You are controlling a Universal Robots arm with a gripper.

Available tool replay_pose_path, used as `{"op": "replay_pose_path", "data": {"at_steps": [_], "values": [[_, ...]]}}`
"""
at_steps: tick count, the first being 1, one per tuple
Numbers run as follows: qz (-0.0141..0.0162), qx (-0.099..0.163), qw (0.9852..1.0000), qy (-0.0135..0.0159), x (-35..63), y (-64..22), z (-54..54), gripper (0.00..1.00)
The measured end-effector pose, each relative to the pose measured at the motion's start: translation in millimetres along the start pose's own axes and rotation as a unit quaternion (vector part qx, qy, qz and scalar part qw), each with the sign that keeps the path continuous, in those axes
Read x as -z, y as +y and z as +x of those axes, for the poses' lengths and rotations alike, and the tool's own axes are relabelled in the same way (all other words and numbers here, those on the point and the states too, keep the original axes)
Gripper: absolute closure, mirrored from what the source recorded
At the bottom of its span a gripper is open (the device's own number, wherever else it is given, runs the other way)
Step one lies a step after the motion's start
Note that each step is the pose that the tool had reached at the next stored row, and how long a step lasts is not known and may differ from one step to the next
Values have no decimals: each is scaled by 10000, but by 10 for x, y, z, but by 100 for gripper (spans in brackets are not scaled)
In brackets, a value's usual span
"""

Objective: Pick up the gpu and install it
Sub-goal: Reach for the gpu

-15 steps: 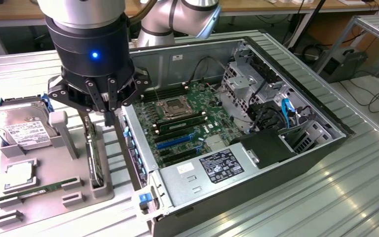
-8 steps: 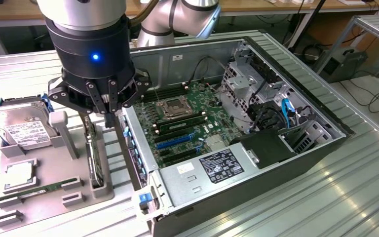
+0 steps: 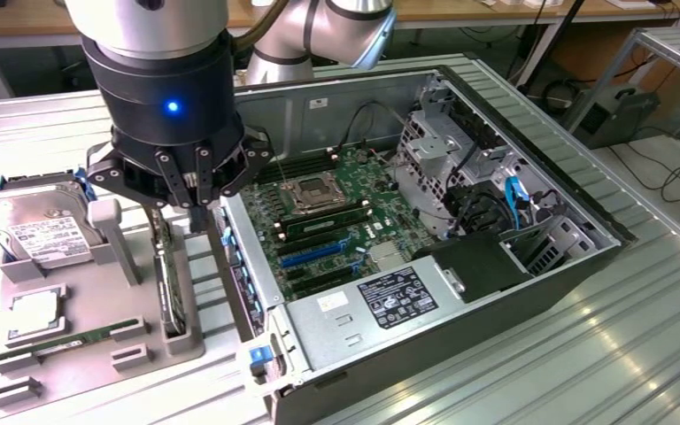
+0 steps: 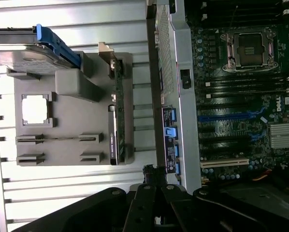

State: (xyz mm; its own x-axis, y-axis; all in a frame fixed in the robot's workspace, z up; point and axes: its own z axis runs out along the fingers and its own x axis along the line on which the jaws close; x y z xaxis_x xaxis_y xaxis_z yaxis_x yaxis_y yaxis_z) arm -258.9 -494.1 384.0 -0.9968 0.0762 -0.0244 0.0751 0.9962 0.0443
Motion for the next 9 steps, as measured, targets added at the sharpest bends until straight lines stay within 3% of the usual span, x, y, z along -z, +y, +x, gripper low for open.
{"op": "replay_pose_path", "data": {"at_steps": [9], "values": [[0, 0, 10000, 0, 0, -38, -3, 89]]}}
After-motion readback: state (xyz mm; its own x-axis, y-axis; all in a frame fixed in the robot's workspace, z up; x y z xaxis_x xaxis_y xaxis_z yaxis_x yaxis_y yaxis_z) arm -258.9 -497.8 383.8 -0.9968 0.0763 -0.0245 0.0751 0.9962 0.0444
